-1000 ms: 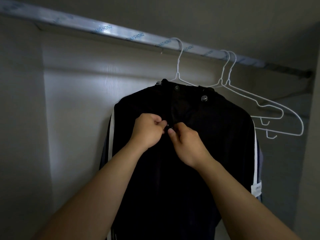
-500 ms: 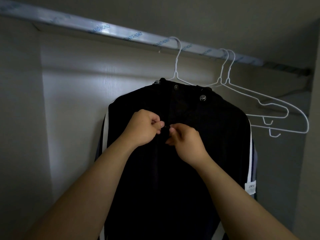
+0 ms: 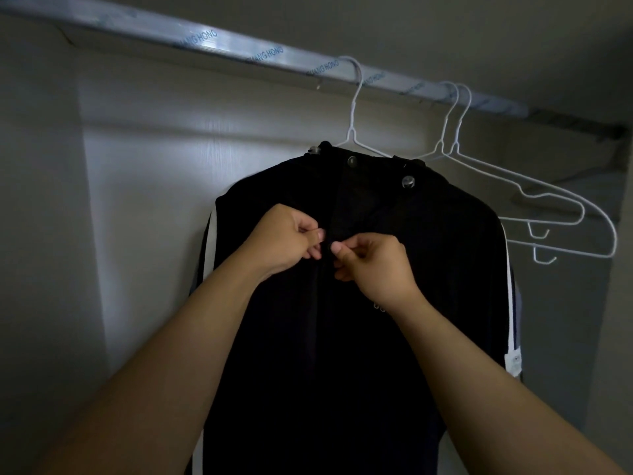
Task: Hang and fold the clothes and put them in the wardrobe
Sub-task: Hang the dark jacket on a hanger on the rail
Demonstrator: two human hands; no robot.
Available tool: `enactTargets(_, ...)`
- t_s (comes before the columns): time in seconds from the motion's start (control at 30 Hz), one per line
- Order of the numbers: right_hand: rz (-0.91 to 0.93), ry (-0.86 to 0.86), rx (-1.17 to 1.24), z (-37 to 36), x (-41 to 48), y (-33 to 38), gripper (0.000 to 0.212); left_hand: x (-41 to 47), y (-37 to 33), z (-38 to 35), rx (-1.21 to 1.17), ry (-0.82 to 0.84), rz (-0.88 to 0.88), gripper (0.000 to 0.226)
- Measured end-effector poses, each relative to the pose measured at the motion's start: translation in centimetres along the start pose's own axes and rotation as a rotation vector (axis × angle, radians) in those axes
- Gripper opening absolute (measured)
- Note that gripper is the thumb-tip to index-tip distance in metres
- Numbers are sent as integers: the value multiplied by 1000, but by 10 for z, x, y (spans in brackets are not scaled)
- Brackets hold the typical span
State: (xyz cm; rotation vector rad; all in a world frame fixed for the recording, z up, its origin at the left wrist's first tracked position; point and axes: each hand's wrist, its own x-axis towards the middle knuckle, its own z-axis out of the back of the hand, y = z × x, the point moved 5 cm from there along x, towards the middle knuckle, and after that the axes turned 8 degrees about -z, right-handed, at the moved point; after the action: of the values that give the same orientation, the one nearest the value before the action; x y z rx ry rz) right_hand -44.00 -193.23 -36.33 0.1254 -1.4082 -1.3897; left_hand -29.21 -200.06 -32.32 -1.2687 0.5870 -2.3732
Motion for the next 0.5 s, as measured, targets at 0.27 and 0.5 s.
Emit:
enactTargets(0.27,-9,-81,-35,-3,-7,-9,33,-11,10,-6,-259,-106,39,8)
enactTargets(0.5,-242,37,-116,-42,-61,-103,48,-84,96,-72,-191,-284,272,14)
